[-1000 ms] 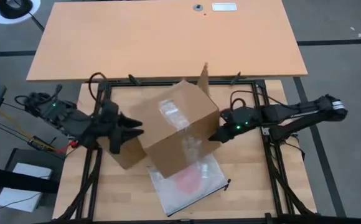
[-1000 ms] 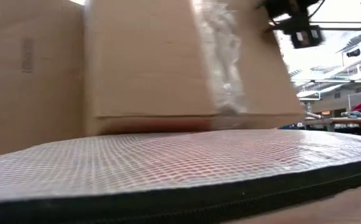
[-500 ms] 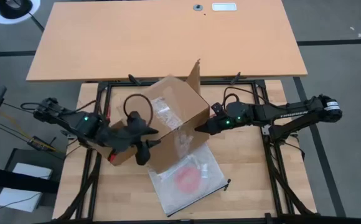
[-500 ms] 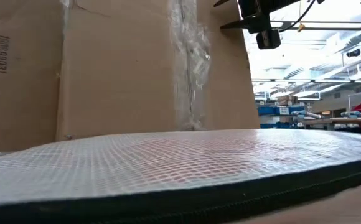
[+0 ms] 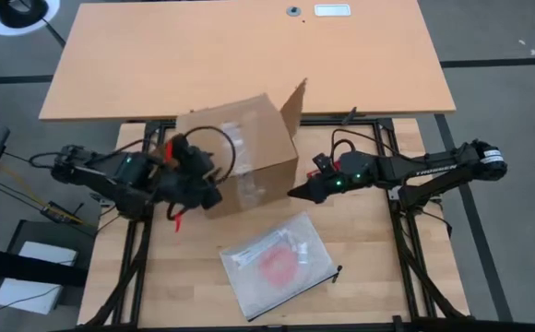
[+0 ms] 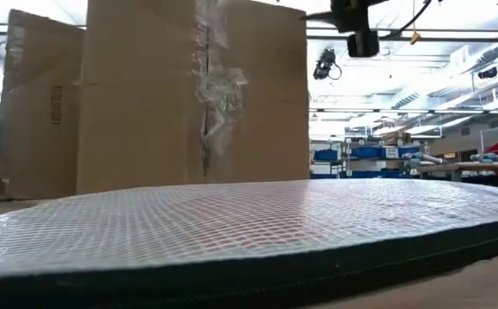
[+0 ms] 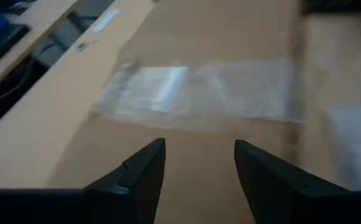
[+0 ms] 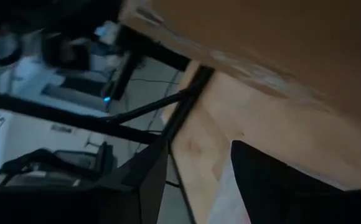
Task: Unpack boxes
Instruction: Break down the cardboard box until it is fully flat using the red cutter
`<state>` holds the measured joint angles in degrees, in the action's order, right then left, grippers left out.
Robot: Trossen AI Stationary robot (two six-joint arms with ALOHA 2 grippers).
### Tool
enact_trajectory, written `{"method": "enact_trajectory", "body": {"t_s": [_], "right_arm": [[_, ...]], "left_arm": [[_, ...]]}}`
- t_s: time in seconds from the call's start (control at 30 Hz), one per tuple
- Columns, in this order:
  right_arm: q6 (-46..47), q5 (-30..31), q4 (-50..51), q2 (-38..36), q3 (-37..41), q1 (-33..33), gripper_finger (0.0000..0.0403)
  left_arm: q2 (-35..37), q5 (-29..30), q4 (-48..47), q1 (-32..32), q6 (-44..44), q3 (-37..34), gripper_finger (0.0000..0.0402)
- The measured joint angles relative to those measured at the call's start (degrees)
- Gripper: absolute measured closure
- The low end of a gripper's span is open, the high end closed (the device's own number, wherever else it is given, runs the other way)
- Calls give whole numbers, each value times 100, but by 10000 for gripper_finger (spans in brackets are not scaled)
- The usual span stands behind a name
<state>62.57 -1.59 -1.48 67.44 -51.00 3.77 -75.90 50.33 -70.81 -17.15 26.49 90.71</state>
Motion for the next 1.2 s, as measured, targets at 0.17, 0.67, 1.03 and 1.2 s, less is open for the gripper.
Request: {"method": "enact_trajectory", "body": {"t_s": [0.17,0.67,1.03,1.2], "right_arm": [[-556,-268,38,-7,-284,-7,230],[-4963,247,4725,-17,-2298,-587,243],[-7507,544,4700,245,-1660,-2202,245],[-8261,-72,4640,690,-1083,-3004,245]], "left_arm": [[0,-318,-63,316,-40,278,198],[-1,-1405,415,445,-221,864,199],[29,-1672,307,933,111,864,199],[27,-1817,356,1311,117,864,199]]}}
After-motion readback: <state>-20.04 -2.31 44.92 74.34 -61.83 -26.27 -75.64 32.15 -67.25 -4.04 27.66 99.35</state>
